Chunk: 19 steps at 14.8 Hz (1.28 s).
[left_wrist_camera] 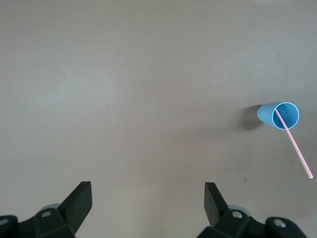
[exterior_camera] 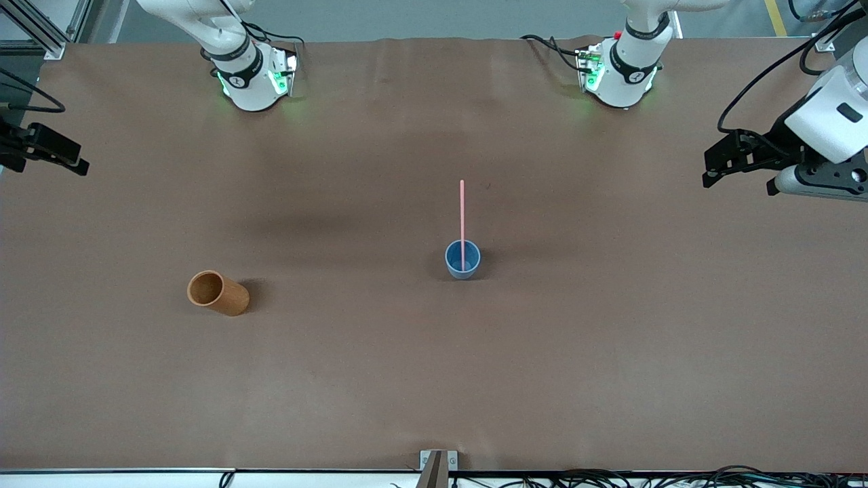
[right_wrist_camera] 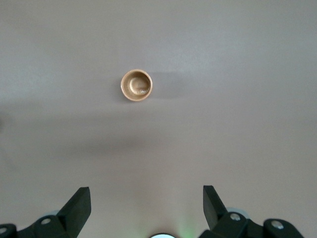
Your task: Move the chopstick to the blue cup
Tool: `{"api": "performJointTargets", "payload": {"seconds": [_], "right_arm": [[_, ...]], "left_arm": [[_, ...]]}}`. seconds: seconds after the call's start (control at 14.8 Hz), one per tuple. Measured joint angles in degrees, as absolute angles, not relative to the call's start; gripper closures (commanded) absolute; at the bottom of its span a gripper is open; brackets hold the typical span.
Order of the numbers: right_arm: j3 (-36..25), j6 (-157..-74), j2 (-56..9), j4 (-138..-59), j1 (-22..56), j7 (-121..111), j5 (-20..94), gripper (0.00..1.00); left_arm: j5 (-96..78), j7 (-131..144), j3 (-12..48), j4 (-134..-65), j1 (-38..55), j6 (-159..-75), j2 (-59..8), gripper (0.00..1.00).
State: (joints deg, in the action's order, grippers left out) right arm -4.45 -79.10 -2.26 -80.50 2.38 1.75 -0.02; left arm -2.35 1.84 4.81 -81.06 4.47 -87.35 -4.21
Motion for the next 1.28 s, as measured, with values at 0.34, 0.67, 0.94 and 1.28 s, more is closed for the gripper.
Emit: {"api": "performJointTargets", "payload": {"seconds": [0.34,0.67,0.94,1.28], "right_arm": [[-4.5,-83.6,2.1,-87.1,2.3,1.7,0.0,0.00],[-4.7,-85.3,2.8,-87.7,1.5,1.7,0.0,0.00],[-4.7,-85.8,2.6,-87.2,1.3,-0.6,0.0,0.00],[-4.4,-85.8,2.4,-87.0,1.3,-1.8,0.0,0.00]], "left_arm": [[-2.3,1.8,4.8,-81.1,4.5,-87.4,-4.2,0.00],[-2.3,1.8,4.8,-81.1,4.5,-87.4,-4.2,0.00],[-2.3,1.8,4.8,-81.0,4.5,-87.4,-4.2,0.00],[-2.3,1.8,4.8,-81.0,4.5,-87.4,-4.2,0.00]]}}
